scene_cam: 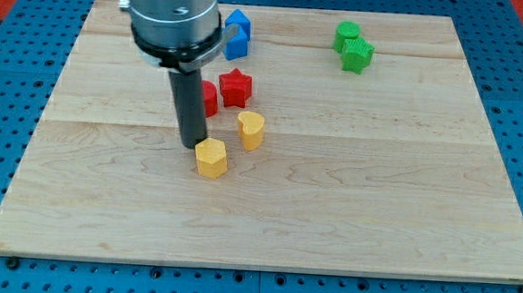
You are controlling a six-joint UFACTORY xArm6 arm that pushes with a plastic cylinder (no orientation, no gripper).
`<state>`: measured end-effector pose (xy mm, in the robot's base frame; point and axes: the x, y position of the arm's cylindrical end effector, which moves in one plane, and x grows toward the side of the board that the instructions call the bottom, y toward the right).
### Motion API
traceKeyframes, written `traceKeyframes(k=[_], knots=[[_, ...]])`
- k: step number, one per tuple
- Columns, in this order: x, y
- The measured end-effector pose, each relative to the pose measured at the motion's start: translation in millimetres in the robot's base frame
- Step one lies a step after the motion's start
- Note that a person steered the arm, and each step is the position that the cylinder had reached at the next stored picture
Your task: Push the heart into the green star
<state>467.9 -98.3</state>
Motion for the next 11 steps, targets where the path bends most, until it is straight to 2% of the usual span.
traceKeyframes(k=[1,3,5,7,10,11], knots=[[10,-26],[35,3],[-3,62],[-17,72],[-61,150],[-56,135]])
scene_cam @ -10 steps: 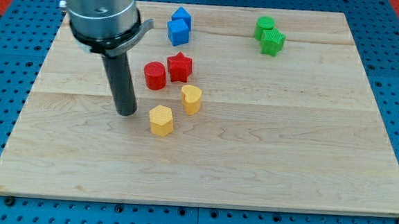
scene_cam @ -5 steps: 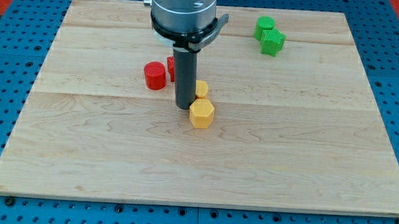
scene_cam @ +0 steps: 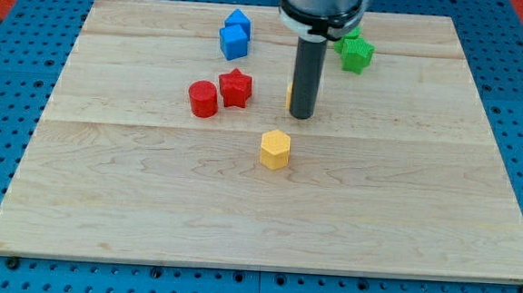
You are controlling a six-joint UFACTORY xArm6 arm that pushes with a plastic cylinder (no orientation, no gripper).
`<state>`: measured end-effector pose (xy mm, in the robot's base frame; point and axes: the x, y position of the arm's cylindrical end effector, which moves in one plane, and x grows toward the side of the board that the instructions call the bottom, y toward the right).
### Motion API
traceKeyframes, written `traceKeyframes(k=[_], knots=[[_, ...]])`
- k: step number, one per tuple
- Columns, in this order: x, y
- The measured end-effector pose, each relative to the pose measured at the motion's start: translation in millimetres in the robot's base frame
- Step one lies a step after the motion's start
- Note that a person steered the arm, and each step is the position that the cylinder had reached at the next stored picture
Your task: Push the heart into the green star
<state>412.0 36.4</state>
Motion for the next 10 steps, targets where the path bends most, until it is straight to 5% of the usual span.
traceKeyframes(k=[2,4,7,9,10], knots=[[-7,-47],[-43,41],[-27,77],[-67,85],[-54,83]])
